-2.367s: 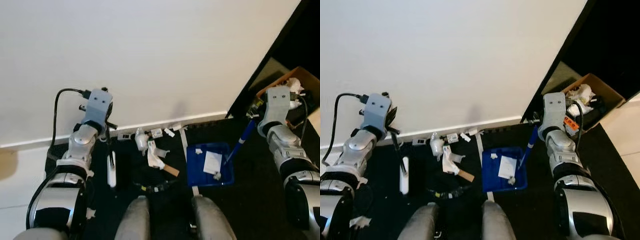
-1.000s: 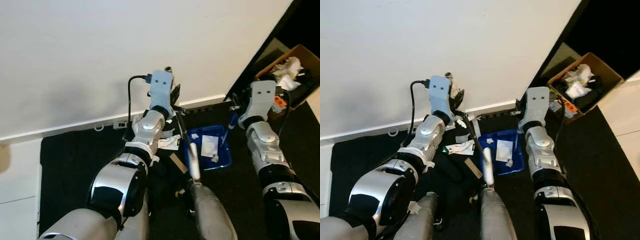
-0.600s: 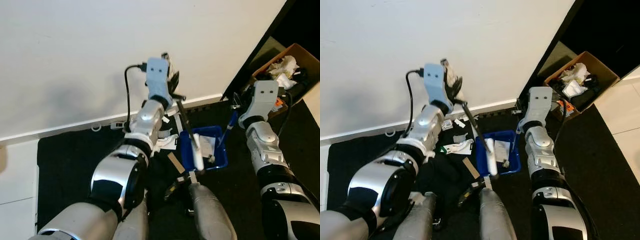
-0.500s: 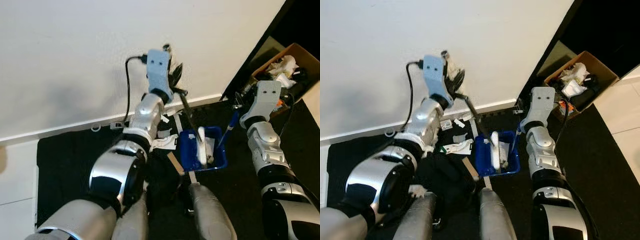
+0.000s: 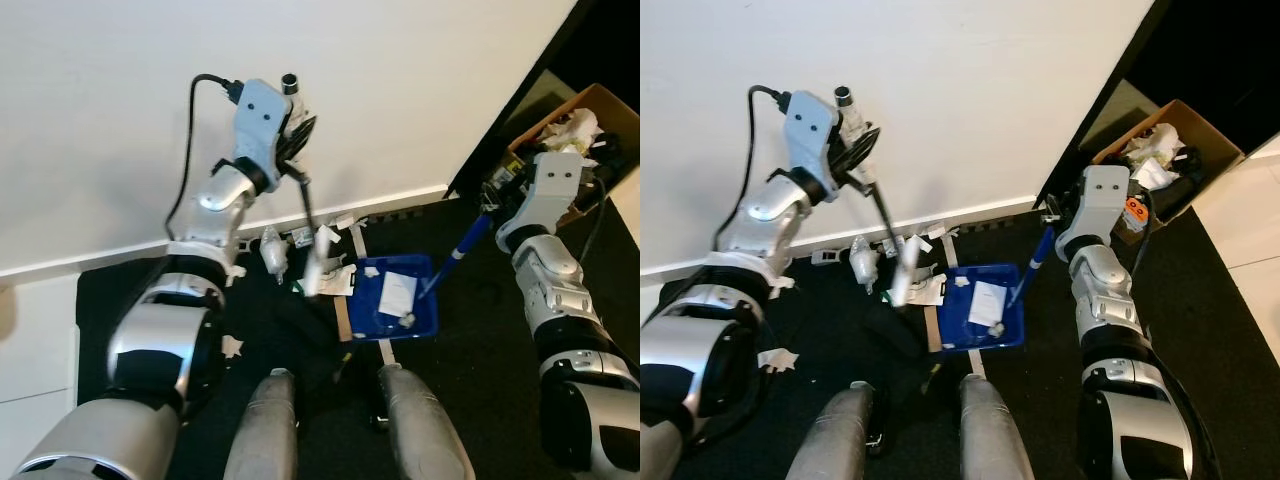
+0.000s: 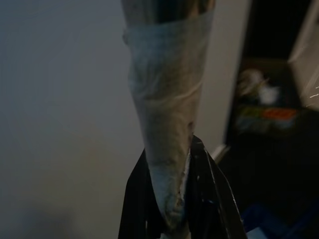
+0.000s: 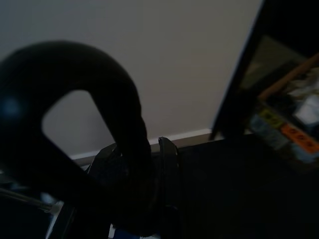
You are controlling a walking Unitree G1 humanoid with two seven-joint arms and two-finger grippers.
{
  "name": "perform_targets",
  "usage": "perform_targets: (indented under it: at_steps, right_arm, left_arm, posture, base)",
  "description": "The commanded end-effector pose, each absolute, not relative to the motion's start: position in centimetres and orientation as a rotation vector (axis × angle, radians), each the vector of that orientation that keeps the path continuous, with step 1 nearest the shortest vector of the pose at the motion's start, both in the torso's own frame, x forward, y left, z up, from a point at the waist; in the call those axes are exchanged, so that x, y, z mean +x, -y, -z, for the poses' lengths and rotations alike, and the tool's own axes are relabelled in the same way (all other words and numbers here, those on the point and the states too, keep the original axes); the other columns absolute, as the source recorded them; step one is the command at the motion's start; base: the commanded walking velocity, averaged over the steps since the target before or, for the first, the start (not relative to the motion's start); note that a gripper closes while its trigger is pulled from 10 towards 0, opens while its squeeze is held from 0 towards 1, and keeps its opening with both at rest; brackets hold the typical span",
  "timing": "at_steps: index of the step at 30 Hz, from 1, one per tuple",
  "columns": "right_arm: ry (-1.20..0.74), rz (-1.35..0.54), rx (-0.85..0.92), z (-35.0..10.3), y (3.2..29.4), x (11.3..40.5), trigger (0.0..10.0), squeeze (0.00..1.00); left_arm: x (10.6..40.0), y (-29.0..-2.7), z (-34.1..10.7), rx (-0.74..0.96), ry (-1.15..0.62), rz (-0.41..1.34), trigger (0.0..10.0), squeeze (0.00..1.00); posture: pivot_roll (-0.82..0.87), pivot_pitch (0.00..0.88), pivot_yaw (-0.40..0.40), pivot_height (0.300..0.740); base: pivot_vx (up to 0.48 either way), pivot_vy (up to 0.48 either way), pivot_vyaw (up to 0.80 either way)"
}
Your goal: Sweep floor
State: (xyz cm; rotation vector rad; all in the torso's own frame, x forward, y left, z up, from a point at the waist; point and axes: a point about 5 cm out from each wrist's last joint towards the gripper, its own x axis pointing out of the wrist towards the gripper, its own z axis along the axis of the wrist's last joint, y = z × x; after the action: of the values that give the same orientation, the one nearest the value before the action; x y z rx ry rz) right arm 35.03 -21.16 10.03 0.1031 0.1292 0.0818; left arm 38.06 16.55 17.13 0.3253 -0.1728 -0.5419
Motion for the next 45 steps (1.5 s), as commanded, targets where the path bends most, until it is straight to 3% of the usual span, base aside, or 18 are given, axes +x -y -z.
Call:
perform_targets:
  at_steps: [1, 3, 7, 13, 22, 26, 32, 38, 45]
  right_arm:
    - [-0.134, -0.140, 0.193, -9.7, 20.0, 35.1, 10.0, 0.00]
    - [-0.132, -0.152, 0.191, -9.7, 19.8, 35.1, 10.0, 0.00]
    - [-0.152, -0.324, 0.135, -8.8, 16.1, 34.7, 10.0, 0.00]
    - [-0.181, -0.334, 0.088, -7.9, 15.5, 34.4, 10.0, 0.00]
    - [-0.187, -0.302, 0.057, -8.1, 17.9, 34.3, 10.0, 0.00]
    - [-0.159, -0.217, 0.044, -9.3, 20.9, 34.8, 10.0, 0.00]
    - [-0.139, -0.130, 0.011, -9.7, 22.4, 34.8, 10.0, 0.00]
    - [-0.117, -0.057, 0.036, -10.1, 23.3, 34.9, 10.0, 0.00]
    - [-0.179, -0.081, 0.025, -8.6, 21.5, 34.8, 10.0, 0.00]
  left_arm:
    - [37.8, -18.0, -17.1, 0.397, 0.163, 0.515, 10.0, 0.00]
    - [37.8, -18.3, -17.0, 0.408, 0.153, 0.506, 10.0, 0.00]
    - [36.9, -20.4, -15.8, 0.481, 0.100, 0.484, 10.0, 0.00]
    - [36.4, -21.3, -15.1, 0.523, 0.075, 0.454, 10.0, 0.00]
    - [35.6, -23.7, -14.6, 0.559, 0.039, 0.399, 10.0, 0.00]
    - [35.4, -25.3, -15.0, 0.617, 0.019, 0.346, 10.0, 0.00]
    - [34.7, -26.6, -14.1, 0.693, -0.051, 0.343, 10.0, 0.00]
    - [34.3, -26.0, -12.6, 0.662, -0.080, 0.366, 10.0, 0.00]
    - [34.2, -23.1, -10.2, 0.555, -0.103, 0.384, 10.0, 0.00]
  posture:
    - [0.03, 0.105, 0.016, 0.740]
    - [0.03, 0.105, 0.016, 0.740]
    - [0.03, 0.094, 0.010, 0.740]
    - [0.03, 0.093, 0.008, 0.740]
    - [0.04, 0.098, 0.008, 0.740]
    - [0.03, 0.100, 0.015, 0.740]
    - [0.04, 0.108, 0.019, 0.740]
    - [0.03, 0.120, 0.017, 0.740]
    - [0.03, 0.154, 0.014, 0.740]
  base:
    - [0.000, 0.000, 0.00]
    - [0.000, 0.000, 0.00]
    - [0.000, 0.000, 0.00]
    - [0.000, 0.000, 0.00]
    - [0.000, 0.000, 0.00]
    - [0.000, 0.000, 0.00]
    - [0.000, 0.000, 0.00]
    - [0.000, 0.000, 0.00]
    - [0.000, 0.000, 0.00]
